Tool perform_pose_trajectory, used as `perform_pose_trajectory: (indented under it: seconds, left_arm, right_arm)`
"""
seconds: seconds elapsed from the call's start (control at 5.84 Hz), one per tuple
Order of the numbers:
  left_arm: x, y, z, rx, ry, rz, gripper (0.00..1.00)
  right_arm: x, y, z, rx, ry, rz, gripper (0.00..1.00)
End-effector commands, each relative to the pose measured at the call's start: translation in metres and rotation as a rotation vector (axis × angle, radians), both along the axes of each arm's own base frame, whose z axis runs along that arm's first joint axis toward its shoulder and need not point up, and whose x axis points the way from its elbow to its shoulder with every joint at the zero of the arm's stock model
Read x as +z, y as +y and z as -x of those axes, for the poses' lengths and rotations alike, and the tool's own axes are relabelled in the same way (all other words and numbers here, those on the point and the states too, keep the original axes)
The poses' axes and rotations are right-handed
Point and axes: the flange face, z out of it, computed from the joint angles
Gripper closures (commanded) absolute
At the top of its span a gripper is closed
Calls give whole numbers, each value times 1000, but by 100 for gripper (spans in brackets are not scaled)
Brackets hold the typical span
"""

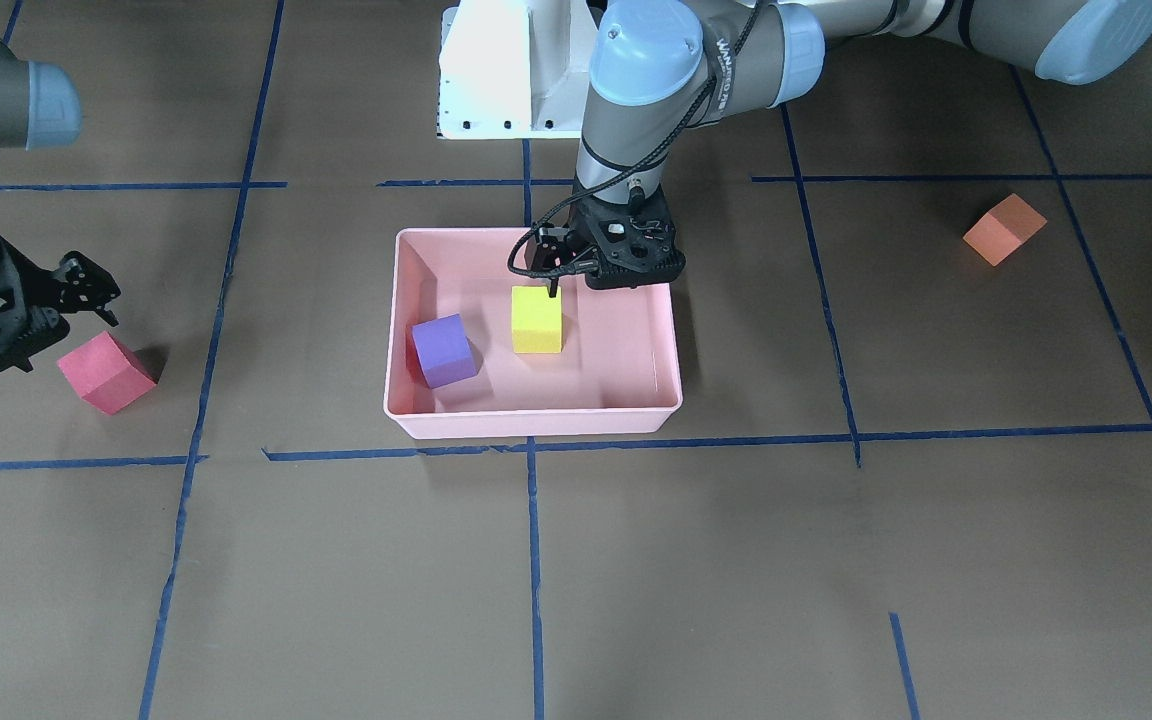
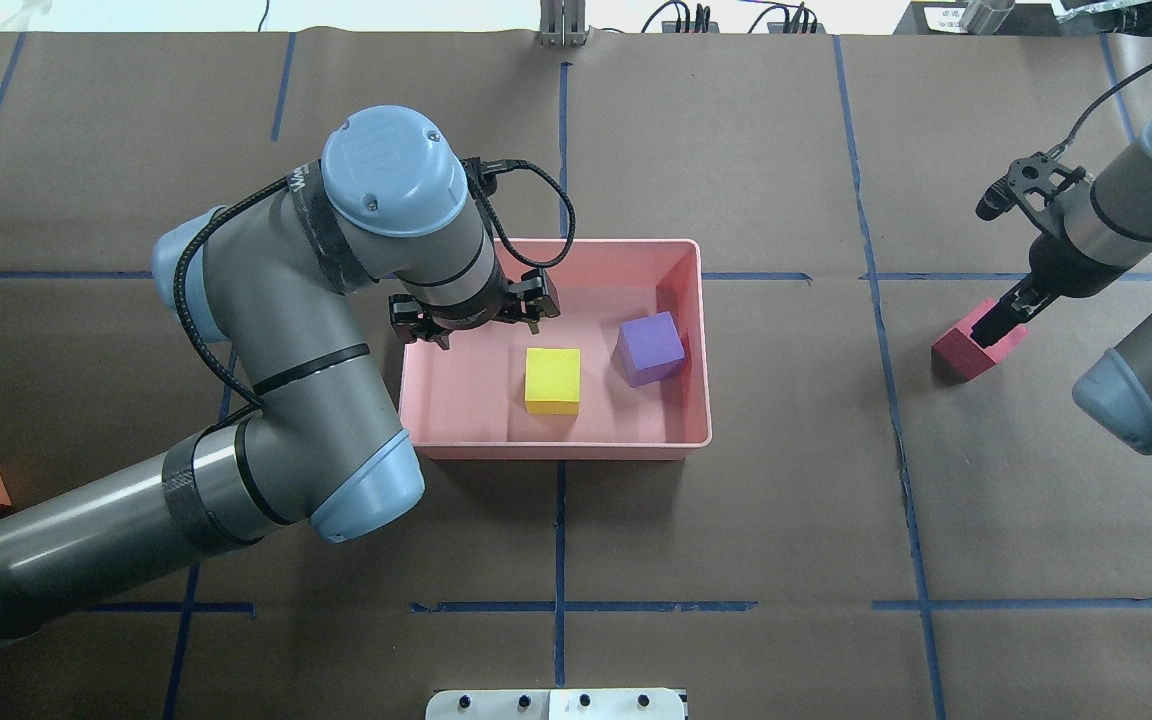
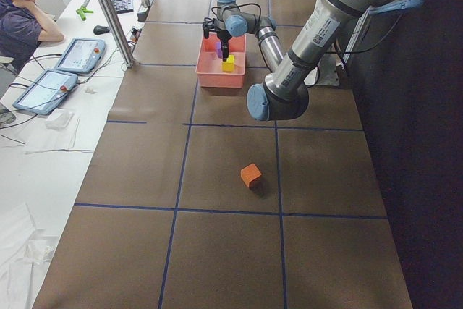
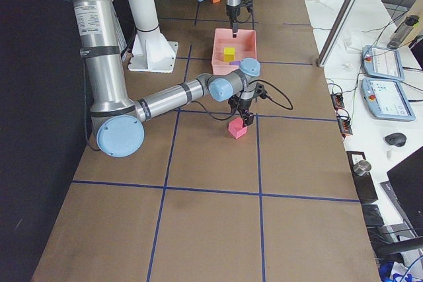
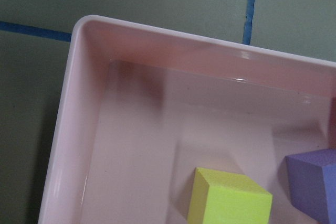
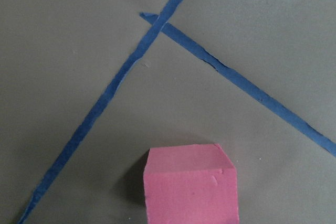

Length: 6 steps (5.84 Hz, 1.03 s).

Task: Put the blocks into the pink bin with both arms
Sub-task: 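Grasp the pink cube with the right gripper while the left gripper lifts away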

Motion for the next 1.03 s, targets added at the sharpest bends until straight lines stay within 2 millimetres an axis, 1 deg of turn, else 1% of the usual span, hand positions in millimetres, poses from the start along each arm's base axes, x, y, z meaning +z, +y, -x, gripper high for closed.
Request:
perform_pose_trajectory:
  seconds: [0.0,0.17,0.34,0.51,0.68,0.86]
  left_arm:
    - [0,0,0,1,1,-1,0]
    - [0,0,0,1,1,-1,0]
    - [0,0,0,1,3,-2,0]
    - [0,0,0,1,3,-2,0]
    - [-2,1,0,1,7,-4,0]
    - [-4,2,2,1,10,-7,0]
  right_arm:
    - [28,0,21,-27,29,36,0]
    - [39,2,29,-40,39,44,0]
    - [44,1,41,-52,50,50,0]
    - [46,2,45,-54,62,49,0]
    - [41,0,48,-51,58,45,31]
    - [40,0,47,-51,54,43,53]
